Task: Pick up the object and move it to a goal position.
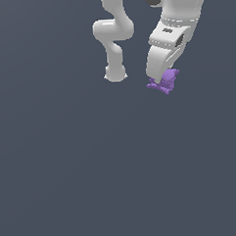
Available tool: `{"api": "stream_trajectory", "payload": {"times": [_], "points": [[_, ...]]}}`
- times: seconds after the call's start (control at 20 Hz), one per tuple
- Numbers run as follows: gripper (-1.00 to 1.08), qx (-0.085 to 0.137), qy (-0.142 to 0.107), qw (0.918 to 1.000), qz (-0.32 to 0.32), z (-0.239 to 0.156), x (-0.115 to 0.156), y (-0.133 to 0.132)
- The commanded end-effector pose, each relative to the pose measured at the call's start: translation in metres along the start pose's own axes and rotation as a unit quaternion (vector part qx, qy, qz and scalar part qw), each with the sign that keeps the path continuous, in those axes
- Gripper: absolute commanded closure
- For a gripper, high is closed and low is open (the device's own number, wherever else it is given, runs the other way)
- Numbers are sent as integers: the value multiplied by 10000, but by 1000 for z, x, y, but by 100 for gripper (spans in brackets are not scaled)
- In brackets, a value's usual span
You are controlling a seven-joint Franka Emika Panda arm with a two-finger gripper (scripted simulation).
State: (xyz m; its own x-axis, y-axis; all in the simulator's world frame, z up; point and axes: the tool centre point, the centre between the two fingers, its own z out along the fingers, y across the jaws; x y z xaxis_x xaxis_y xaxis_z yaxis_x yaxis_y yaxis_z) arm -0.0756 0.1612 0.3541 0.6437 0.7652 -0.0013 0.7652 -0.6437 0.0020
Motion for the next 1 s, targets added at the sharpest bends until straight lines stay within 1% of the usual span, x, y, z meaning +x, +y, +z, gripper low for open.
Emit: {"api": "stream_trajectory", "payload": {"times": [0.0,0.25,0.45,0.7,0.95], "points": [[108,5,-2,10000,6,-21,13,-14],[108,7,2,10000,10,-53,33,-34],[108,9,5,10000,13,-69,43,-44],[108,11,7,10000,15,-80,51,-50],[108,10,6,10000,13,-82,53,-51]]}}
